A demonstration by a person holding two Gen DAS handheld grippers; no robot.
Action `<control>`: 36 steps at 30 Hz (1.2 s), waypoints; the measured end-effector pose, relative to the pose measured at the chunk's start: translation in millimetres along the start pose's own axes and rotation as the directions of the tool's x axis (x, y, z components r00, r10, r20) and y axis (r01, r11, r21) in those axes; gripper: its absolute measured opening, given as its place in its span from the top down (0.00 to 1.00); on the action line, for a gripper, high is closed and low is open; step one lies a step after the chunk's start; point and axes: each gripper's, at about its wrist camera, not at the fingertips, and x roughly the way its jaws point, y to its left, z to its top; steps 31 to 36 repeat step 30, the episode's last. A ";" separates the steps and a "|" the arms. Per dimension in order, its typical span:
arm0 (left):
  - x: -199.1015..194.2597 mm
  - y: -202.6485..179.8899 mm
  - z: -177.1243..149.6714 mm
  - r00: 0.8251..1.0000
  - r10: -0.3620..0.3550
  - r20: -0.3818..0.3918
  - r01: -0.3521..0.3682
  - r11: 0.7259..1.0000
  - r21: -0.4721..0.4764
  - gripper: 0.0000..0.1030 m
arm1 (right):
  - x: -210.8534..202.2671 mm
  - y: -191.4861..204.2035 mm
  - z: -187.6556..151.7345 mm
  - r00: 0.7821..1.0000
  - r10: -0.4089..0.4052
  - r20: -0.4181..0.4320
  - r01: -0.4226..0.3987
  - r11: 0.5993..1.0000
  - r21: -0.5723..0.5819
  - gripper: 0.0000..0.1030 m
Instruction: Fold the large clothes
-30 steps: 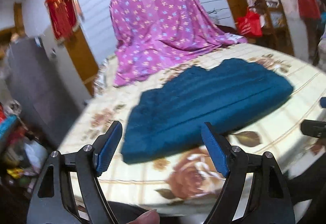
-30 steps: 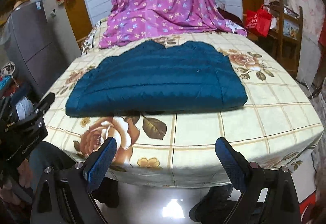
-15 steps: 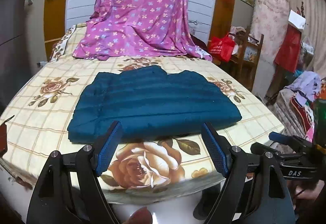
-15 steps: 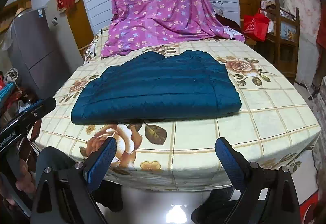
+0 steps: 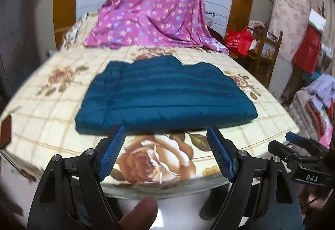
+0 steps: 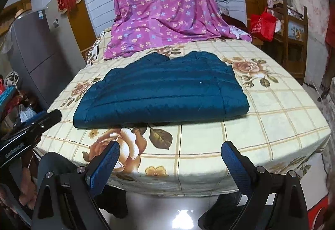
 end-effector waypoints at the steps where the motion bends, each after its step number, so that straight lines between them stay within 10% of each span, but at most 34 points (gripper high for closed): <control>1: 3.6 5.3 0.9 1.000 0.004 -0.006 -0.004 0.999 -0.032 0.21 | -1.5 2.4 0.8 1.000 -0.005 0.006 0.005 1.000 -0.012 0.06; 6: 23.5 14.0 4.5 0.995 0.074 -0.070 -0.077 0.996 -0.048 0.01 | -5.6 11.4 2.8 1.000 -0.017 0.016 0.017 0.998 -0.054 0.06; 11: 27.2 1.8 -3.3 0.992 -0.026 -0.125 0.025 1.000 -0.011 0.01 | -5.7 14.6 3.8 1.000 -0.020 0.021 0.021 0.998 -0.060 0.06; 36: 20.7 -6.8 -7.2 0.993 0.074 -0.091 -0.070 0.997 0.039 0.01 | 3.7 16.0 -1.6 1.000 -0.004 -0.019 0.003 0.998 -0.064 0.06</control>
